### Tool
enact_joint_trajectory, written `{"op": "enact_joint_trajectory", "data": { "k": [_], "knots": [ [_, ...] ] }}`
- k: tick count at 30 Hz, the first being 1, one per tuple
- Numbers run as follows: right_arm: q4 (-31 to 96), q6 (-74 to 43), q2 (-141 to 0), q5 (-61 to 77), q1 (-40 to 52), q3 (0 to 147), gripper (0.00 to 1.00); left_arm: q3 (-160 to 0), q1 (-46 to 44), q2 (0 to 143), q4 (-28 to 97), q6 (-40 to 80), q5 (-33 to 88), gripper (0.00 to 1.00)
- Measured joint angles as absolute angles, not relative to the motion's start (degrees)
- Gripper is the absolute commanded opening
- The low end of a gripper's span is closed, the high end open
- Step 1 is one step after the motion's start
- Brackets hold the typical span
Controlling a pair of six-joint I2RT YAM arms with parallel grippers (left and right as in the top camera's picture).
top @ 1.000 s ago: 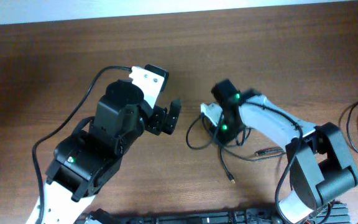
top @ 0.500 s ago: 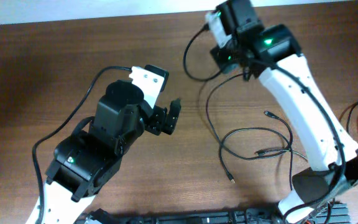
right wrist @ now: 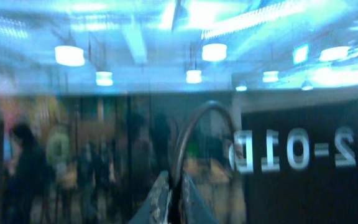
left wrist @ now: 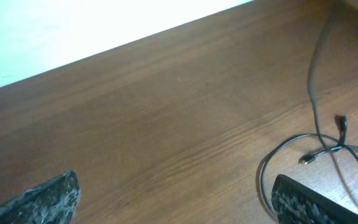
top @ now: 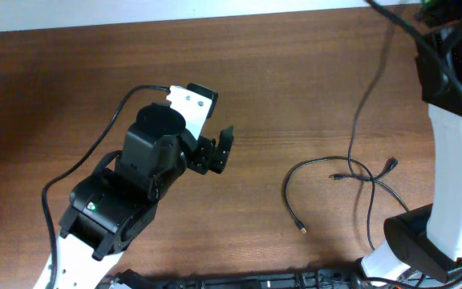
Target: Untangle cables
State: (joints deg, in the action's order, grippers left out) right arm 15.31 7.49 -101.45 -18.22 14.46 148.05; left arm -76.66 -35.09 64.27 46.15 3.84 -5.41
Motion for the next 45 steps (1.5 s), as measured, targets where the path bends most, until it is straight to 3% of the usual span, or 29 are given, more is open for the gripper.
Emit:
{"op": "enact_joint_trajectory", "data": {
  "k": [8,16,21,29,35,45],
  "knots": [
    [-14.57,12.43,-101.47,-18.48,10.98,148.24,0.04,-76.66,-35.09,64.29,46.09,3.84,-5.41,0.99],
    [-15.03,12.67,-101.43,-18.44,1.32,148.33,0.04,-76.66,-35.09,64.29,46.11,3.84,-5.41,0.99],
    [-9.41,12.69,-101.60,-18.63,-13.15,148.33,0.04,-76.66,-35.09,64.29,46.09,3.84,-5.41,0.99],
    [13.74,12.45,-104.01,-22.22,-31.97,148.42,0.04,-76.66,-35.09,64.29,46.06,3.84,-5.43,0.99],
    [30.76,4.49,-112.33,-19.81,-33.93,148.09,0.04,-76.66,-35.09,64.29,46.11,3.84,-5.41,0.99],
    [58.72,3.38,-119.85,-6.85,-33.28,147.98,0.04,-76.66,-35.09,64.29,46.13,3.84,-5.41,0.99]
  ]
}}
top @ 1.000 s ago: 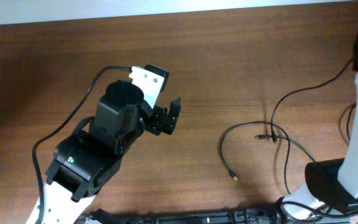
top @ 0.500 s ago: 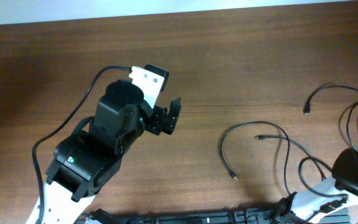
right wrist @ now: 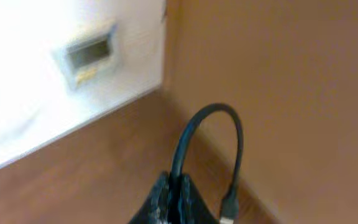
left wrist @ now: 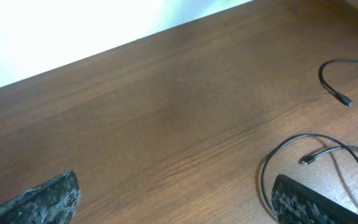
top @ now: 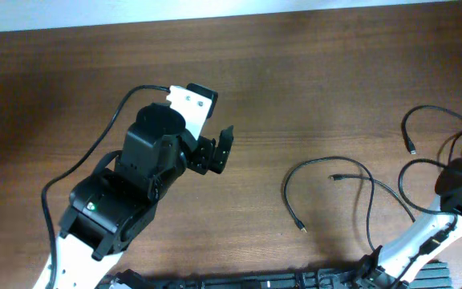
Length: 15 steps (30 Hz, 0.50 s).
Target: Untangle cables
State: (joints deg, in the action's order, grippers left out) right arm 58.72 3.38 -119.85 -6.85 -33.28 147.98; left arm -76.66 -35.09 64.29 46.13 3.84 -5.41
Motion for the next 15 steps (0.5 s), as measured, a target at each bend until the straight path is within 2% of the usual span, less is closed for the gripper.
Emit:
{"op": "enact_joint_trajectory", "data": {
  "k": [10,15],
  "knots": [
    [78.39,3.77,-125.95,-0.05,-24.27,147.44,0.04,-76.66,-35.09,64.29,46.11,3.84,-5.41,0.99],
    [78.94,3.92,-126.08,0.14,-20.16,138.43,0.04,-76.66,-35.09,64.29,46.11,3.84,-5.41,0.99]
  ]
}}
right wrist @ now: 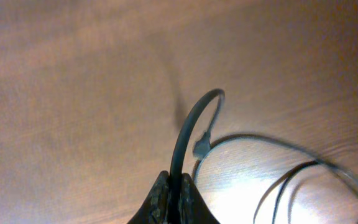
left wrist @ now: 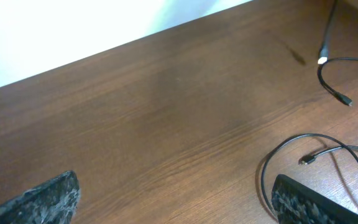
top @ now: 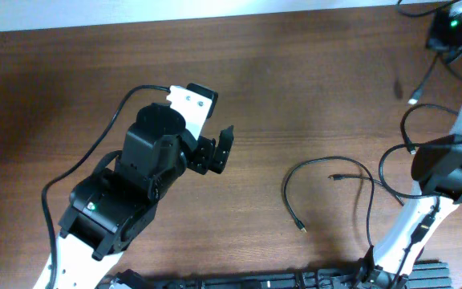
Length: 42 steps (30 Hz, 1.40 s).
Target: Untangle cables
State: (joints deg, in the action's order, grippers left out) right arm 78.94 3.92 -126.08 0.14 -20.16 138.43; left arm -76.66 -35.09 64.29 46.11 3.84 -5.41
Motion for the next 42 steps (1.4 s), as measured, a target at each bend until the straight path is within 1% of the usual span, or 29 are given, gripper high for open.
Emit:
{"op": "enact_joint_trajectory", "data": {
  "k": [5,9,17,18,19,20,23,24,32,36,37,39,42],
  "knots": [
    [78.28,3.90,-126.82,0.14,-17.12,125.34,0.04,-76.66,-35.09,64.29,46.09,3.84,-5.41,0.99],
    [76.71,3.88,-126.85,0.14,-16.71,118.76,0.04,-76.66,-35.09,64.29,46.09,3.84,-5.41,0.99],
    [72.69,3.88,-126.85,0.14,-16.71,115.63,0.04,-76.66,-35.09,64.29,46.11,3.84,-5.41,0.99],
    [72.23,3.88,-126.85,0.14,-16.71,115.63,0.06,-76.66,-35.09,64.29,46.11,3.84,-5.41,0.99],
    [71.88,3.88,-126.85,0.14,-16.71,115.63,0.27,-76.66,-35.09,64.29,46.11,3.84,-5.41,0.99],
    [71.88,3.84,-126.85,0.14,-16.71,115.63,0.51,-76.66,-35.09,64.29,46.09,3.84,-5.41,0.99],
    [73.32,4.05,-126.82,0.14,-16.71,115.61,0.76,-76.66,-35.09,64.27,46.11,3.84,-5.41,0.99],
    [73.95,4.05,-126.85,0.34,-16.71,115.59,0.78,-76.66,-35.09,64.27,46.11,3.84,-5.41,0.99],
    [79.18,4.29,-126.82,0.40,-16.71,115.59,0.78,-76.66,-35.09,64.29,46.11,3.84,-5.41,0.99],
    [85.62,5.48,-125.29,1.04,-15.94,115.59,0.78,-76.66,-35.09,64.29,46.09,3.84,-5.41,0.99],
    [87.02,6.17,-123.87,1.41,-15.25,115.59,0.76,-76.66,-35.09,64.29,46.11,3.84,-5.41,0.99],
    [94.17,11.86,-119.83,3.86,-12.05,115.74,0.76,-76.66,-35.09,64.29,46.06,3.84,-5.41,0.99],
    [97.08,17.58,-118.37,5.45,-7.99,115.98,0.76,-76.66,-35.09,64.29,46.11,3.84,-5.41,0.99]
  ]
}}
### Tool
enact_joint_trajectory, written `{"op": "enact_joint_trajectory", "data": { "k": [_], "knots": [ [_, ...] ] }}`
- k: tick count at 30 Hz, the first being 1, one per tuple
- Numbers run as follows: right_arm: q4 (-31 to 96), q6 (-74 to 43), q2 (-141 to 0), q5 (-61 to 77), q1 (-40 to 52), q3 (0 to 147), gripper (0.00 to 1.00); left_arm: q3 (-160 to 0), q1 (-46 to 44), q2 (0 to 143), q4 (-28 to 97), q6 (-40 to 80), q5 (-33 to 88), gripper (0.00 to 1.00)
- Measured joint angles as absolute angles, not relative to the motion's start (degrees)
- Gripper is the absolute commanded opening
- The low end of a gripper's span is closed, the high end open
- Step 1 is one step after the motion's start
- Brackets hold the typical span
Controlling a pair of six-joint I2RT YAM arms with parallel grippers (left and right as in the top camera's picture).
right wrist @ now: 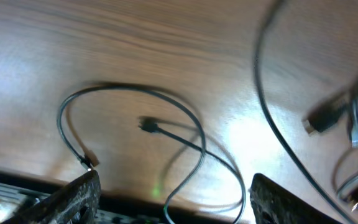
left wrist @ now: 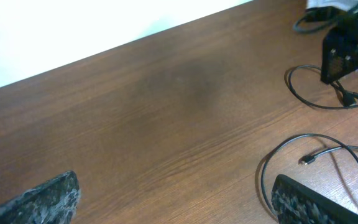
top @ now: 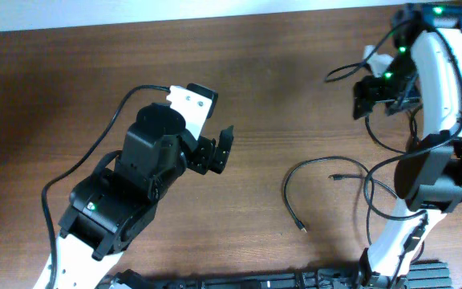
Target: Untangle cables
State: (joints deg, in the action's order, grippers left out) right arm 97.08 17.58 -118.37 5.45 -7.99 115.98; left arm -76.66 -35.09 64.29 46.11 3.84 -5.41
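Two black cables lie on the brown table. The thin cable [top: 327, 164] curls in a loop at the right middle and shows below the right wrist camera as a loop [right wrist: 135, 96] with a small plug. The thicker cable [top: 373, 127] lies looped at the far right, its plugs [right wrist: 328, 118] in the right wrist view. My right gripper [top: 373, 95] [right wrist: 176, 196] hangs open over the cables, nothing between its fingers. My left gripper [top: 217, 152] [left wrist: 173, 186] stands open over bare wood at the middle, left of the thin cable [left wrist: 291, 146].
The table's far edge meets a white wall [left wrist: 73, 31]. A black strip [top: 255, 281] runs along the near edge. The left arm's own lead [top: 79, 164] trails over the table on the left.
My right gripper was shut on the thicker cable at the far right corner. It now stands open further in and lower, and that cable lies on the table. The left arm has not moved.
My right gripper held the thicker cable high, its length rising from the crossed cables. Then it was low at the right edge with that cable apart from the thin one, then at the far corner. Now the cable is let go at the far right.
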Motion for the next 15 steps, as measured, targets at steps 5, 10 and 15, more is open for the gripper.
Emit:
{"op": "enact_joint_trajectory", "data": {
  "k": [5,10,15],
  "knots": [
    [97.10,19.88,-118.37,6.15,-6.22,115.55,0.76,-76.66,-35.09,64.29,46.11,3.84,-5.41,0.99],
    [97.10,13.63,-118.32,5.23,-6.15,107.11,0.73,-76.66,-35.09,64.29,46.06,3.84,-5.41,0.99],
    [92.40,7.97,-107.11,1.89,-5.96,93.19,0.77,-76.66,-35.09,64.29,46.02,3.84,-5.41,0.99]
  ]
}}
